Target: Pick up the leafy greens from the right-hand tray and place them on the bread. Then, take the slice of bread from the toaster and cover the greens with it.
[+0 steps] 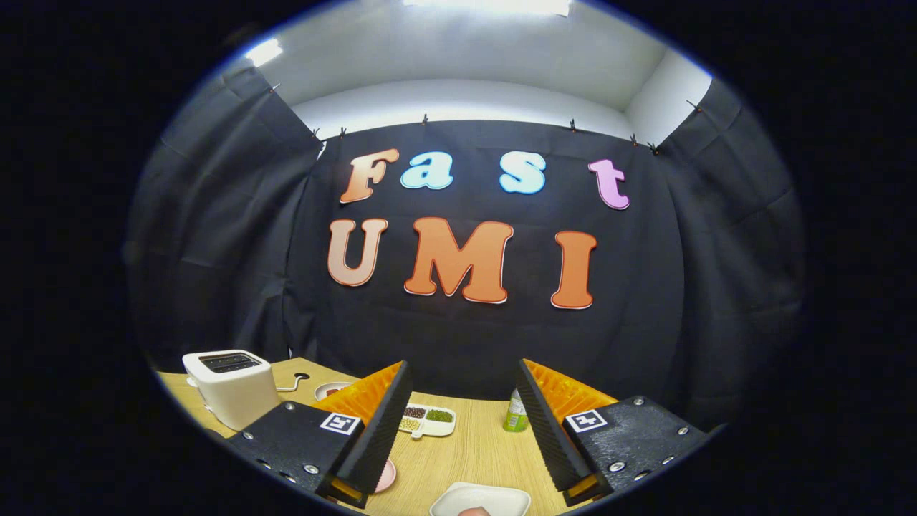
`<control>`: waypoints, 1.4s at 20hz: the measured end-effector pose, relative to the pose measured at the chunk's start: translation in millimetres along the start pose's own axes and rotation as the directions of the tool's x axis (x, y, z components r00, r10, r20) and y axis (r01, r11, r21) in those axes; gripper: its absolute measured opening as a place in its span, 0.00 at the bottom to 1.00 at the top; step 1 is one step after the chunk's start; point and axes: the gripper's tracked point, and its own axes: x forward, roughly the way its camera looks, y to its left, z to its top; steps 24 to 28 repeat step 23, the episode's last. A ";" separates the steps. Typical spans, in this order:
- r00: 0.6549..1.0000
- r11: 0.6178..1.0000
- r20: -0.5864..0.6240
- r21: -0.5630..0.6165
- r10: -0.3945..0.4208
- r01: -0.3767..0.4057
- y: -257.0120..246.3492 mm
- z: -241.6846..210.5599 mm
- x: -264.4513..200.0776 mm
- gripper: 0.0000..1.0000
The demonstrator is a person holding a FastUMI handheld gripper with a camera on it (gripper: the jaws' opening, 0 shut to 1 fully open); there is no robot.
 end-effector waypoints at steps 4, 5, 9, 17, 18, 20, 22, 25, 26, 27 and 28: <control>0.998 1.000 0.067 0.000 -0.017 0.017 -7.1 19.0 -27.3 0.89; 0.996 1.000 0.081 -0.013 -0.019 0.020 -7.8 22.2 -31.0 0.89; 0.996 1.000 0.094 -0.024 0.000 0.002 2.0 24.6 -37.9 0.89; 0.993 0.999 0.110 -0.005 0.034 -0.033 -0.5 37.8 -45.2 0.92; 0.993 0.999 0.114 0.000 0.033 -0.034 -1.0 40.2 -45.0 0.93; 0.993 1.000 0.117 0.001 0.028 -0.029 -2.7 42.4 -42.3 0.93; 0.992 0.999 0.119 0.016 0.028 -0.031 0.4 45.5 -40.5 0.94; 0.992 0.999 0.123 0.029 0.032 -0.036 2.9 48.2 -40.3 0.94; 0.992 0.999 0.123 0.029 0.032 -0.036 2.9 48.2 -40.3 0.94; 0.992 0.999 0.123 0.029 0.032 -0.036 2.9 48.2 -40.3 0.94; 0.992 0.999 0.123 0.029 0.032 -0.036 2.9 48.2 -40.3 0.94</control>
